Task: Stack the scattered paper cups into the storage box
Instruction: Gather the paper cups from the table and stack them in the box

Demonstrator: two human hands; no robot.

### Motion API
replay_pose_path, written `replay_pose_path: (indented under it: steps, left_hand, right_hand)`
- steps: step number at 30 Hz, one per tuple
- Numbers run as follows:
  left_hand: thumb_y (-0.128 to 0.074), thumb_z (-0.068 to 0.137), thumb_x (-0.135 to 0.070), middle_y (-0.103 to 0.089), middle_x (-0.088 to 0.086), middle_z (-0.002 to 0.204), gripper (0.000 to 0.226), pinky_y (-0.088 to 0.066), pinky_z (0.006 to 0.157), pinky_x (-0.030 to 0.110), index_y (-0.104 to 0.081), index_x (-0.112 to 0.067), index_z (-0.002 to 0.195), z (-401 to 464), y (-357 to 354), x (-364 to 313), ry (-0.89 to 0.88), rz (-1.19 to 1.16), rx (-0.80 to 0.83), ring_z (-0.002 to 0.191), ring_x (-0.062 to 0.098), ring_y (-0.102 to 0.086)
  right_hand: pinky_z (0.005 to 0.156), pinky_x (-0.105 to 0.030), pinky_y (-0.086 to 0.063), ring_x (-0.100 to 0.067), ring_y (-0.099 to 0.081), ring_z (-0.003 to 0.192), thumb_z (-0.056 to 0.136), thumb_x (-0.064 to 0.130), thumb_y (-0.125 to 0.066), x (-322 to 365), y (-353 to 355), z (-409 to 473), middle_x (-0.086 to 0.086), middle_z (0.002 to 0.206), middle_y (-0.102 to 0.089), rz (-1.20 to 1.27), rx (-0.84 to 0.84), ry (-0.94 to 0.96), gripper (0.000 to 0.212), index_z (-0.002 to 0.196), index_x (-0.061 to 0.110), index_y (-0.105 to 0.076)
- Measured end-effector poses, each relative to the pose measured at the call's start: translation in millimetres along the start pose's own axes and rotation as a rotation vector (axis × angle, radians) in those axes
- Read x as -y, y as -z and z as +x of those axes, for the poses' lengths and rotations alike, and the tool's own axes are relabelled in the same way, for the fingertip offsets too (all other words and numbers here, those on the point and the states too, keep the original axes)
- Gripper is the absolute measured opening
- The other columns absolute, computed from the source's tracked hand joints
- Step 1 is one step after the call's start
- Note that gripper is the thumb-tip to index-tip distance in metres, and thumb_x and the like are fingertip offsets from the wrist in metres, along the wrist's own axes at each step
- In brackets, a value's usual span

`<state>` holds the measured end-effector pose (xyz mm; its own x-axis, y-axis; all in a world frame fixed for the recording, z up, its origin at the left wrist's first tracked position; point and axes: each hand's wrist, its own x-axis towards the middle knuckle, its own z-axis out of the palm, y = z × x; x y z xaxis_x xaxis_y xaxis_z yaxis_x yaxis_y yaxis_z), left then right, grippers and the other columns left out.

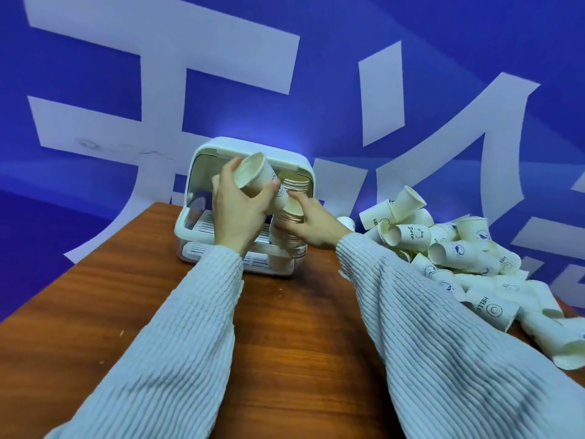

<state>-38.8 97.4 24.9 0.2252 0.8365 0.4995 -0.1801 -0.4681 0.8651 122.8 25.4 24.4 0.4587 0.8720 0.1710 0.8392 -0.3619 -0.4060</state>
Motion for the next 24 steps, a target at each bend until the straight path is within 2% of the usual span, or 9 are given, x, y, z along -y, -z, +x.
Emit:
replay_pose_path:
  steps: [2,5,7,9,12,14,19,24]
  left_hand:
    - [-0.080,0.082,-0.044,-0.049,-0.004,0.138,0.077,-0.047,0.105,0.038,-0.041,-0.025,0.145,4,-4,2,-0.017,-0.011,0.017,0.123,0.014,-0.051]
    - [-0.081,0.082,-0.040,-0.050,-0.004,0.143,0.078,-0.041,0.103,0.027,-0.041,-0.021,0.146,16,-15,-3,-0.058,-0.004,0.009,0.127,0.013,-0.048]
    - [-0.082,0.081,-0.038,-0.053,-0.002,0.139,0.074,-0.037,0.100,0.021,-0.045,-0.018,0.142,25,-23,-7,-0.112,0.041,0.000,0.126,0.013,-0.049]
    - [-0.081,0.081,-0.034,-0.055,0.001,0.137,0.070,-0.034,0.099,0.018,-0.048,-0.016,0.140,31,-34,-8,-0.166,0.136,0.071,0.126,0.016,-0.050]
    - [-0.078,0.081,-0.034,-0.056,0.005,0.139,0.071,-0.038,0.104,0.033,-0.046,-0.019,0.143,32,-46,-2,-0.216,0.343,0.239,0.128,0.026,-0.051]
    - [-0.076,0.081,-0.037,-0.057,0.006,0.138,0.071,-0.039,0.104,0.038,-0.045,-0.021,0.143,33,-48,-2,-0.221,0.401,0.253,0.127,0.029,-0.052]
    - [-0.081,0.079,-0.039,-0.061,0.005,0.135,0.073,-0.043,0.106,0.039,-0.049,-0.018,0.141,40,-45,-5,-0.208,0.327,0.247,0.126,0.026,-0.055]
    - [-0.080,0.078,-0.042,-0.063,0.005,0.134,0.072,-0.044,0.106,0.041,-0.048,-0.022,0.140,44,-42,0,-0.220,0.385,0.288,0.124,0.027,-0.056]
  right_hand:
    - [0.111,-0.047,-0.045,-0.027,-0.054,0.133,0.068,0.081,-0.063,-3,-5,4,-0.009,0.146,-0.053,0.034,-0.028,-0.020,0.103,0.155,0.035,-0.032]
    - [0.105,-0.048,-0.049,-0.025,-0.059,0.126,0.068,0.075,-0.068,-2,-5,2,-0.004,0.143,-0.058,0.072,-0.052,-0.032,0.099,0.153,0.037,-0.034]
    - [0.106,-0.048,-0.049,-0.026,-0.059,0.126,0.073,0.065,-0.075,-3,-5,2,-0.004,0.143,-0.059,0.123,-0.062,-0.062,0.101,0.156,0.032,-0.028]
    - [0.104,-0.048,-0.050,-0.027,-0.061,0.124,0.068,0.066,-0.079,-1,-7,0,-0.002,0.141,-0.061,0.195,-0.063,-0.114,0.114,0.158,0.032,-0.018]
    - [0.099,-0.049,-0.055,-0.027,-0.067,0.114,0.054,0.079,-0.073,-6,-16,4,-0.003,0.130,-0.068,0.296,-0.092,-0.167,0.121,0.153,0.045,-0.012]
    - [0.098,-0.049,-0.055,-0.028,-0.068,0.111,0.052,0.081,-0.069,-8,-21,4,-0.005,0.128,-0.068,0.330,-0.106,-0.172,0.123,0.154,0.045,-0.009]
    - [0.101,-0.047,-0.054,-0.023,-0.067,0.113,0.051,0.073,-0.076,-5,-21,-1,0.001,0.129,-0.068,0.410,-0.123,-0.138,0.125,0.156,0.036,-0.019]
    - [0.104,-0.047,-0.052,-0.026,-0.065,0.117,0.060,0.068,-0.080,-5,-25,-3,-0.003,0.135,-0.065,0.425,-0.143,-0.145,0.126,0.160,0.038,-0.009]
